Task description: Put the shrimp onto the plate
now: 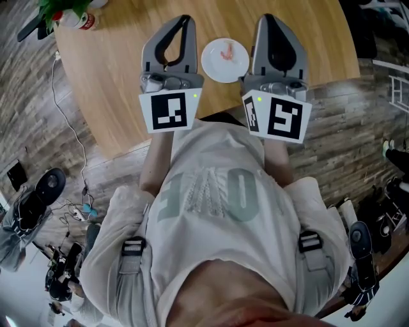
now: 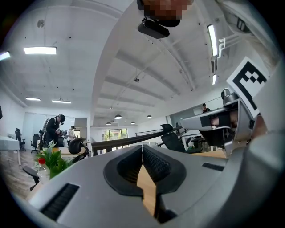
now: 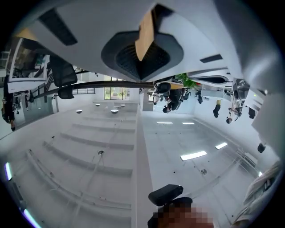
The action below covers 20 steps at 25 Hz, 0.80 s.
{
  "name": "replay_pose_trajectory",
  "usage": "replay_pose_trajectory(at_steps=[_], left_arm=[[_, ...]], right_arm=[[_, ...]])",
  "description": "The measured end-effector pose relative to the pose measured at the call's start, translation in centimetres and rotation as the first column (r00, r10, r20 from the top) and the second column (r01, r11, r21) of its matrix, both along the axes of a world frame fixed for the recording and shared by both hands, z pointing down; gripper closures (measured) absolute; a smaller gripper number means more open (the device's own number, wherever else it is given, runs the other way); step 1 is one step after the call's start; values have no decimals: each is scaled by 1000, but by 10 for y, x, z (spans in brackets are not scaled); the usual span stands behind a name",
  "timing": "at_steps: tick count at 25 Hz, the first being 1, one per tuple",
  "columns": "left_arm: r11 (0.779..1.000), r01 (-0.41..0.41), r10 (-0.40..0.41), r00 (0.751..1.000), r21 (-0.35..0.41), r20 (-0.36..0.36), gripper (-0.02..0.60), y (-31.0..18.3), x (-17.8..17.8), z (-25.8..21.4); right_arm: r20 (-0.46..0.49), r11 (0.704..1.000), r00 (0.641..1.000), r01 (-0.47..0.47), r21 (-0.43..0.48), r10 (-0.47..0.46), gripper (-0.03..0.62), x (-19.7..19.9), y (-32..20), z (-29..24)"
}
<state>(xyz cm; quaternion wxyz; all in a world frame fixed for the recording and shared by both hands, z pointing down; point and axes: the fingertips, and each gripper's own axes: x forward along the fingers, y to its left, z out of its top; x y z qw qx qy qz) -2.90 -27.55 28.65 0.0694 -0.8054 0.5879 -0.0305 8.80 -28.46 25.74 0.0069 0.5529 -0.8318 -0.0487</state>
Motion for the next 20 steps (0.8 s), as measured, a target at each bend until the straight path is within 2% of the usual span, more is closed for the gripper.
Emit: replay_pose_trajectory(at_steps=[20], left_arm=[[999, -32, 32, 999, -5, -5, 572, 4, 9, 2]], right_arm=[[42, 1000, 999, -14, -20, 15, 576, 11, 15, 7]])
